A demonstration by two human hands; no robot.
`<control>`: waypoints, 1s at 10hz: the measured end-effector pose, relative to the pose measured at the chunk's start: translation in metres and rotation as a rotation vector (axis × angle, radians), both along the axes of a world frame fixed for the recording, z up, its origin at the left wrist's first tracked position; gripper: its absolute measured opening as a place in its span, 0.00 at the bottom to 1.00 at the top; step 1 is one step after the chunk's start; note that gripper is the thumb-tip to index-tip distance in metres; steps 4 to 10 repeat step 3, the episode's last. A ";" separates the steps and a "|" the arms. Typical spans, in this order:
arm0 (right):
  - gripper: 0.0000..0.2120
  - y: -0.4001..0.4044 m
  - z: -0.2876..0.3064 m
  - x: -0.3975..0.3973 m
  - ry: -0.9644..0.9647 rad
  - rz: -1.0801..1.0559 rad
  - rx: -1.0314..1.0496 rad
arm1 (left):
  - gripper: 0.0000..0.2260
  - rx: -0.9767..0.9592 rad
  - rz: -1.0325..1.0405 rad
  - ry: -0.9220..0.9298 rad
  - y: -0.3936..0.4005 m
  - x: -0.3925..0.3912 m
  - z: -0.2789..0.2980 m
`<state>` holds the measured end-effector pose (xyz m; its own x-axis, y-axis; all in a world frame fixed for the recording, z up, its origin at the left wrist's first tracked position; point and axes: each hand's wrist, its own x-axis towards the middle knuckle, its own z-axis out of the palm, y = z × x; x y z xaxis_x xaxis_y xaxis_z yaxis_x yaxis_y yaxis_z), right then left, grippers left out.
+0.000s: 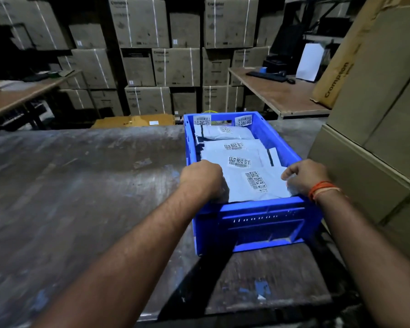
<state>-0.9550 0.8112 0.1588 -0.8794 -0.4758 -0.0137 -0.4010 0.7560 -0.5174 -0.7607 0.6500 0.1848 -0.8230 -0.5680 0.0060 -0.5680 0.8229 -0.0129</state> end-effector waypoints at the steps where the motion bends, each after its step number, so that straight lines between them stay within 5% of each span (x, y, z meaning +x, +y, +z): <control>1: 0.10 -0.003 -0.006 -0.001 0.074 -0.026 0.035 | 0.14 -0.084 -0.004 0.003 0.004 0.003 0.001; 3: 0.11 -0.010 -0.007 0.013 0.348 -0.100 0.214 | 0.08 -0.103 0.020 0.167 0.003 0.012 -0.002; 10: 0.11 -0.010 -0.007 0.013 0.348 -0.100 0.214 | 0.08 -0.103 0.020 0.167 0.003 0.012 -0.002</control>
